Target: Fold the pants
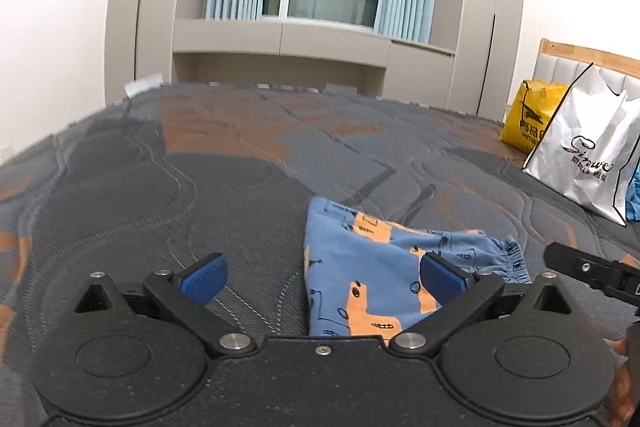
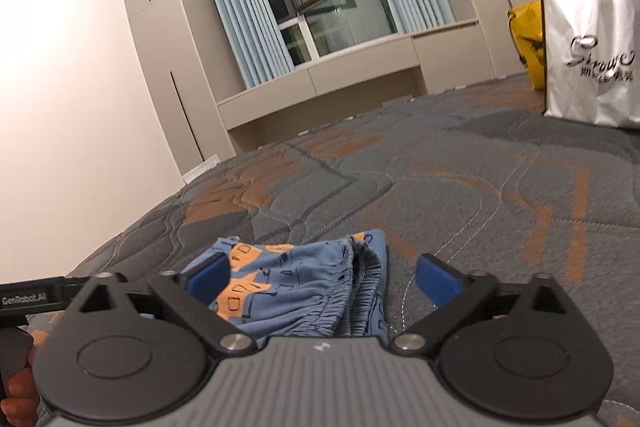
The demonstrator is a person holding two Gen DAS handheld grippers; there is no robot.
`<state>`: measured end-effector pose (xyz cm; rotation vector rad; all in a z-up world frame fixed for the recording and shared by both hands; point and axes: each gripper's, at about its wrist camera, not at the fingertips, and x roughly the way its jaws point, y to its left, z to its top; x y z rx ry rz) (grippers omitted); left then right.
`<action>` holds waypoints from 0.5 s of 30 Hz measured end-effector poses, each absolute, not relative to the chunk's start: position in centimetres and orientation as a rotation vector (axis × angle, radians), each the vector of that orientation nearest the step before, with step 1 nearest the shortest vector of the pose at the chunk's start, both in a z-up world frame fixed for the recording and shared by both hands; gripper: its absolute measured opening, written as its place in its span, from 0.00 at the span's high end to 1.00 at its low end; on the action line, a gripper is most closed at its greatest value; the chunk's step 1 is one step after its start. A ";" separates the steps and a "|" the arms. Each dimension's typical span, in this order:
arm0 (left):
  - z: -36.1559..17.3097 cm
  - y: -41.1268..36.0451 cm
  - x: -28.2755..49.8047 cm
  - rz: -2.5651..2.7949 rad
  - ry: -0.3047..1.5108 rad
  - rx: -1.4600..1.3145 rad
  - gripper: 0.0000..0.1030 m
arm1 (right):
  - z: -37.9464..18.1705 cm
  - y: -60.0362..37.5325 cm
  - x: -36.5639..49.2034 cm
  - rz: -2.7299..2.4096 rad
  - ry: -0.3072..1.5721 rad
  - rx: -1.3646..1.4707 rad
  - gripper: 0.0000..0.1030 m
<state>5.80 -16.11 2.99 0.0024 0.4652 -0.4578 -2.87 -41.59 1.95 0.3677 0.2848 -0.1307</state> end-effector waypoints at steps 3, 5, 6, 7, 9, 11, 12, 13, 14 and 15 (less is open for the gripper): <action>3.4 -15.0 4.6 -0.456 0.448 0.018 0.01 | 2.5 -40.9 -4.2 -0.148 0.265 0.345 0.00; 3.5 -14.2 3.7 -0.455 0.432 0.029 0.01 | 2.9 -40.1 -5.4 -0.156 0.252 0.328 0.00; 3.6 -13.7 3.1 -0.451 0.422 0.036 0.01 | 3.1 -39.7 -6.0 -0.162 0.245 0.317 0.00; 3.6 -13.2 2.6 -0.447 0.416 0.042 0.01 | 3.3 -39.3 -6.5 -0.165 0.240 0.306 0.00; 3.5 -12.1 1.4 -0.446 0.409 0.049 0.01 | 3.5 -38.2 -7.9 -0.175 0.233 0.277 0.00; 3.1 -11.0 0.1 -0.452 0.410 0.054 0.01 | 3.6 -36.9 -9.3 -0.182 0.236 0.249 0.00; 2.9 -10.4 -0.6 -0.455 0.409 0.056 0.01 | 3.7 -36.2 -9.9 -0.184 0.239 0.234 0.00; 2.7 -9.8 -1.3 -0.456 0.408 0.059 0.01 | 3.7 -35.4 -10.7 -0.185 0.240 0.213 0.00; 2.5 -9.4 -1.9 -0.456 0.407 0.062 0.01 | 3.7 -34.5 -11.5 -0.186 0.239 0.189 0.00; 2.2 -8.8 -2.7 -0.457 0.403 0.064 0.01 | 3.6 -33.8 -12.2 -0.188 0.239 0.169 0.00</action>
